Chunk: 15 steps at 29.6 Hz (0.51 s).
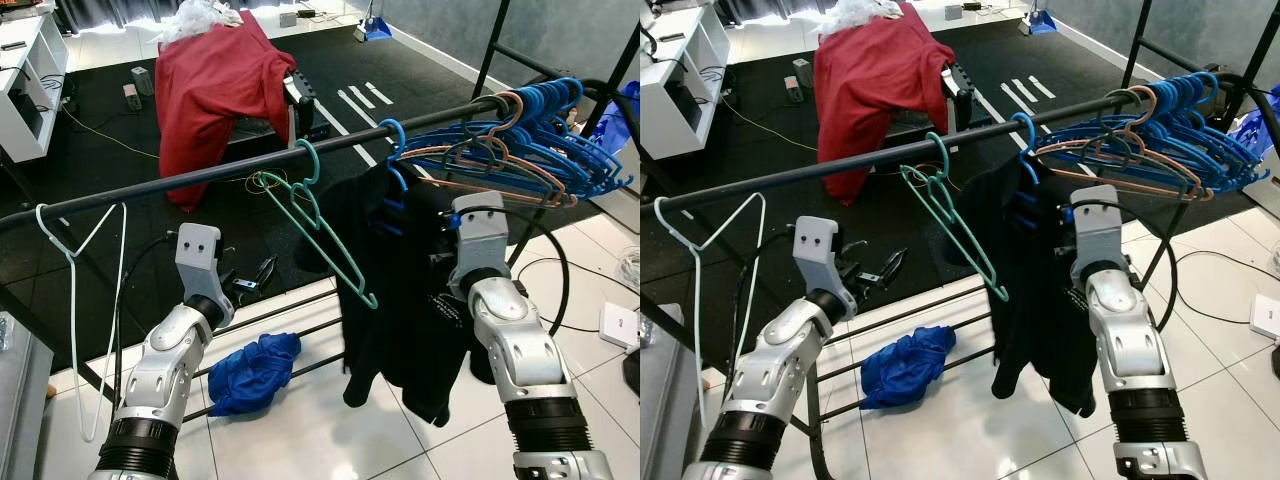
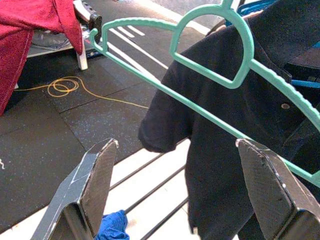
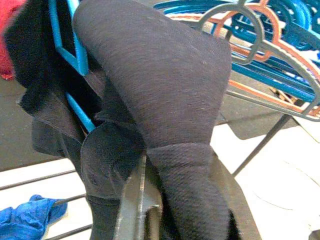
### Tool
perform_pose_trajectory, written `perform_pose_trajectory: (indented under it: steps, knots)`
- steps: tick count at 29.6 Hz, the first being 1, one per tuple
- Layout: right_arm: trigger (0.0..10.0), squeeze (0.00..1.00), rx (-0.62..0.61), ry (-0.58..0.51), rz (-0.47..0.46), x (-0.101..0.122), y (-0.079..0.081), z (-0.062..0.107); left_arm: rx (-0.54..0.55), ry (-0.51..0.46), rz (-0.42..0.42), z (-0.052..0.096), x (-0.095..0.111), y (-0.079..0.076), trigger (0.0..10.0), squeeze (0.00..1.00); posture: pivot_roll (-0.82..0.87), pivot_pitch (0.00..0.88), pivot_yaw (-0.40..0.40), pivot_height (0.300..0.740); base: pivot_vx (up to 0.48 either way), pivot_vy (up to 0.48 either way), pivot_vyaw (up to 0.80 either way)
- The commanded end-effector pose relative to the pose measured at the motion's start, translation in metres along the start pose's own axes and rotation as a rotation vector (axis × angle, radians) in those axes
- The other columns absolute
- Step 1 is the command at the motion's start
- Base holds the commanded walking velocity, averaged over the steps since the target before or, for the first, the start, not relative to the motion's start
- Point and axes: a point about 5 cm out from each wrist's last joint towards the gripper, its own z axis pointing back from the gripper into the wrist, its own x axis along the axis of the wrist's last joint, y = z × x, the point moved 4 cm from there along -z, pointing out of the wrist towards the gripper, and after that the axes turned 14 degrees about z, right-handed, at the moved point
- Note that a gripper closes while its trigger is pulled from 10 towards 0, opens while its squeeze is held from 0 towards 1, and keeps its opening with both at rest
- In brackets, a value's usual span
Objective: Hang hanger
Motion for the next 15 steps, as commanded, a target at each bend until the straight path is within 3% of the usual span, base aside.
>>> perform_pose_trajectory:
  steps: [1,2,3,4,11,15]
  knots:
    - [10.0,0.0,0.005,-0.028,-0.01,0.007,0.002,0.002,0.007,0.011,0.01,0.001,-0.003,0.004,10.0,0.0,-0.15,0.094,0.032,0.74,0.0,0.0,0.0]
    - [10.0,0.0,-0.001,-0.039,-0.015,0.009,0.001,0.003,0.007,0.01,0.009,0.001,-0.003,0.004,10.0,0.0,-0.15,0.094,0.032,0.74,0.0,0.0,0.0]
    - [10.0,0.75,-0.013,-0.052,-0.017,0.011,0.0,0.004,0.007,0.01,0.008,0.001,-0.003,0.004,10.0,0.0,-0.15,0.094,0.032,0.74,0.0,0.0,0.0]
    - [10.0,1.0,-0.009,-0.059,-0.024,0.013,-0.001,0.004,0.007,0.01,0.008,0.001,-0.003,0.004,10.0,0.0,-0.15,0.094,0.032,0.74,0.0,0.0,0.0]
    - [10.0,1.0,-0.009,-0.089,-0.052,0.02,-0.002,0.003,-0.019,0.007,0.009,0.003,0.0,0.0,10.0,0.0,-0.15,0.09,0.033,0.74,0.0,0.0,0.0]
    - [10.0,1.0,-0.009,-0.093,-0.065,0.022,0.0,0.002,-0.144,0.041,0.014,0.011,-0.002,-0.021,10.0,0.0,-0.14,0.086,0.031,0.74,0.0,0.0,0.0]
